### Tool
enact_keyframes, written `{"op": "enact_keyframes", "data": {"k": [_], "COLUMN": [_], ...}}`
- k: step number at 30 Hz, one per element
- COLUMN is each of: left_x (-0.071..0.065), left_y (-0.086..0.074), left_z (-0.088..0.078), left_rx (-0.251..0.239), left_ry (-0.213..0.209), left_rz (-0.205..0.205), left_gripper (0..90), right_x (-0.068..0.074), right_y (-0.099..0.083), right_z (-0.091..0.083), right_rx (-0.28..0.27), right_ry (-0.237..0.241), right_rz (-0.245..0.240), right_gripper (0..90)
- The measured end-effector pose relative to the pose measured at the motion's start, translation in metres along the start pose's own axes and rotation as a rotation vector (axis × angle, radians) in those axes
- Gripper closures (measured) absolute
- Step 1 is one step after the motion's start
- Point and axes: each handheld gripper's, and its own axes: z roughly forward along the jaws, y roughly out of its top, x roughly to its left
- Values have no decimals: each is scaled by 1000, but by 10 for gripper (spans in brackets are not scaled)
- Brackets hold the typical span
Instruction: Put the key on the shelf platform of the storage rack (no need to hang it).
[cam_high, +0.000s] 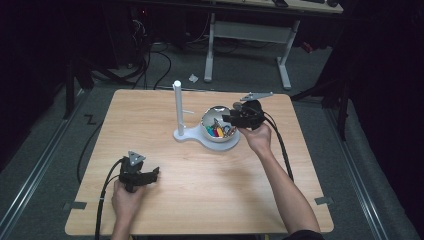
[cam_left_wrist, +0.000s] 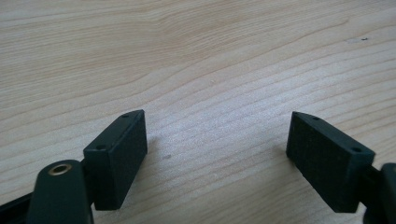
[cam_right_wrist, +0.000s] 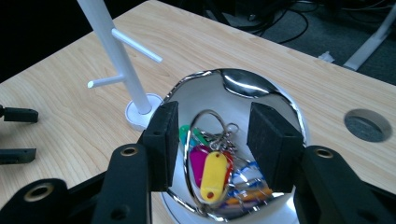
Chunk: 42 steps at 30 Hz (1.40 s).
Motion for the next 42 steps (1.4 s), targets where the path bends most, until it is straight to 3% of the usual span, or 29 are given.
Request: {"op": "enact_keyframes", "data": {"k": [7, 21, 29, 33, 37, 42], "left_x": [0, 0, 0, 0, 0, 0], "left_y": [0, 0, 0, 0, 0, 0], "left_z": [0, 0, 0, 0, 0, 0], "left_rx": [0, 0, 0, 0, 0, 0], "left_ry": [0, 0, 0, 0, 0, 0], "left_rz": [0, 0, 0, 0, 0, 0], "left_gripper": [208, 208, 208, 208, 208, 208], "right_x": [-6, -10, -11, -9, -14, -13], "right_y": [-7, -21, -30, -34, -43, -51], "right_z": [-20, -59, -76, -85, -94, -107], "right_rx": [-31, -80, -76, -86, -86, -96], "right_ry": [-28, -69, -81, -117, -134, -142], "right_rz": [22, 22, 40, 29, 62, 63], "right_gripper": [541, 567, 564, 558, 556, 555]}}
